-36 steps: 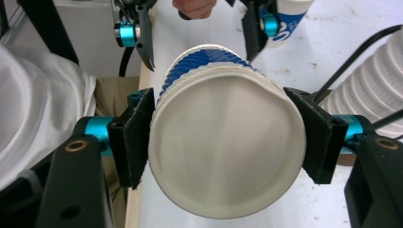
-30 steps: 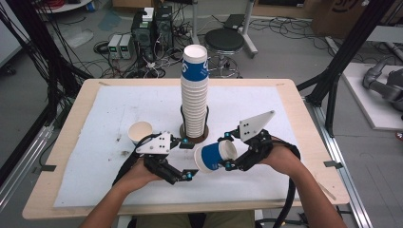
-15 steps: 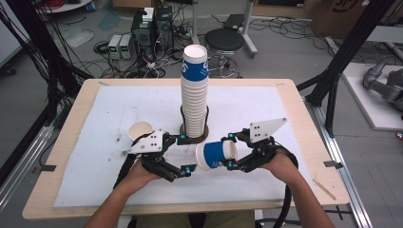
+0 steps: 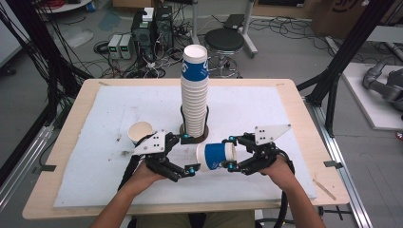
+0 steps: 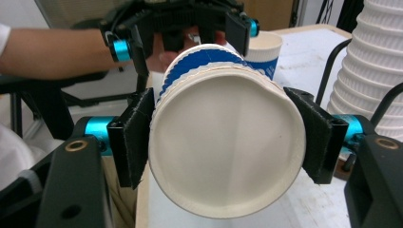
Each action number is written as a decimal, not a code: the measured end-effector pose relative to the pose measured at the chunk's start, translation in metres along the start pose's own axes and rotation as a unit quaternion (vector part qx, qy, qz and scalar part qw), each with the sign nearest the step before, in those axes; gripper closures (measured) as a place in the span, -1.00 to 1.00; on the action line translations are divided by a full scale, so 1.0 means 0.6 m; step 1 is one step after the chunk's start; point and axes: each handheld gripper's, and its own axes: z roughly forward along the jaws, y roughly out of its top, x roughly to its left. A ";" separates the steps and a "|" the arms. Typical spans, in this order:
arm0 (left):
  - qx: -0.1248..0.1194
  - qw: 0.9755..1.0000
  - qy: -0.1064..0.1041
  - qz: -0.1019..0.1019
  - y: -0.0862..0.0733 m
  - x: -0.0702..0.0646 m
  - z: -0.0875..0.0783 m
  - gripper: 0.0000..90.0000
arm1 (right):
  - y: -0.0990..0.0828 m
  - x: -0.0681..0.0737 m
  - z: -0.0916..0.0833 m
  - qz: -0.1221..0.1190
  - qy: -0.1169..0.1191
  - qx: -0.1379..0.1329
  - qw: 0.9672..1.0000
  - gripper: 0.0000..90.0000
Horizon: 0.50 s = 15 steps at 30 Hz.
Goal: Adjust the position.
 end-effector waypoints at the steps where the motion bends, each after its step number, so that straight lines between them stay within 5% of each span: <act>1: 0.001 1.000 -0.001 0.001 -0.001 0.000 0.002 -0.66 | 0.000 0.000 0.000 0.001 0.001 -0.002 1.000 -0.32; 15: 0.011 1.000 -0.014 -0.009 -0.013 -0.003 0.026 -0.66 | -0.004 0.002 0.002 0.016 0.023 -0.031 0.999 -0.32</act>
